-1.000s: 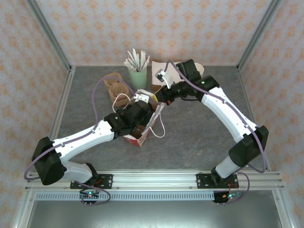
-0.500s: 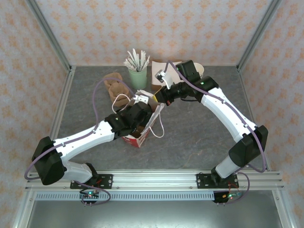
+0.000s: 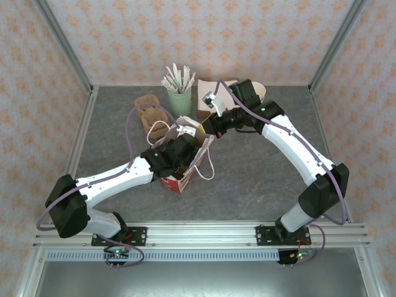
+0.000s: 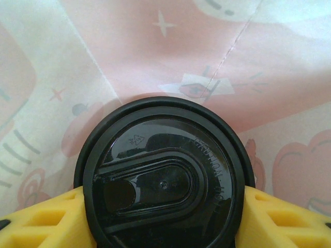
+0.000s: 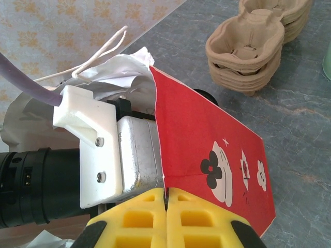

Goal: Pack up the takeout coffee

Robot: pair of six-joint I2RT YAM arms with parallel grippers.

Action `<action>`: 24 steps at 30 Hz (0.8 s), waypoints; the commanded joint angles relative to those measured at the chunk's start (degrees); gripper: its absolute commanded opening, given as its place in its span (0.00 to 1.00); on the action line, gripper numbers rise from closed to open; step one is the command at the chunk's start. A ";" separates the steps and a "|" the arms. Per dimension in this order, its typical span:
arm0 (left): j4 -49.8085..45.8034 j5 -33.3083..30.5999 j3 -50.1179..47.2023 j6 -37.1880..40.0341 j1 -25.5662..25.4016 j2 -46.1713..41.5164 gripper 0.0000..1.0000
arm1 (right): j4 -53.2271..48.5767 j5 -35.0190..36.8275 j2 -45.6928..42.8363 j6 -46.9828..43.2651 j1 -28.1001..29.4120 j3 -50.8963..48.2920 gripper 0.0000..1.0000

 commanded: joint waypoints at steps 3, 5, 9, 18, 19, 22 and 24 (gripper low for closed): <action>0.22 0.84 -1.66 -2.05 -0.07 1.17 0.60 | 1.13 0.04 -1.19 0.72 0.29 -0.31 0.00; -0.01 1.40 -1.92 -2.54 -0.06 1.36 0.60 | 1.22 -0.14 -1.13 0.84 0.29 -0.23 0.00; 0.31 2.15 -3.27 -3.40 -0.02 1.18 0.59 | 1.22 -0.14 -0.88 1.06 0.26 -0.13 0.00; 0.40 3.16 -4.98 -4.11 0.14 1.63 0.59 | 1.77 -0.14 -0.12 2.48 0.29 0.17 0.00; 0.40 3.24 -5.01 -4.11 0.15 1.72 0.59 | 1.85 -0.14 -0.14 2.65 0.32 0.13 0.00; 0.56 3.11 -4.89 -3.97 0.24 1.68 0.59 | 2.10 0.11 -0.09 3.20 0.27 0.14 0.06; 0.58 3.04 -4.76 -3.85 0.31 1.65 0.59 | 1.63 0.51 -0.31 3.60 0.15 0.62 0.15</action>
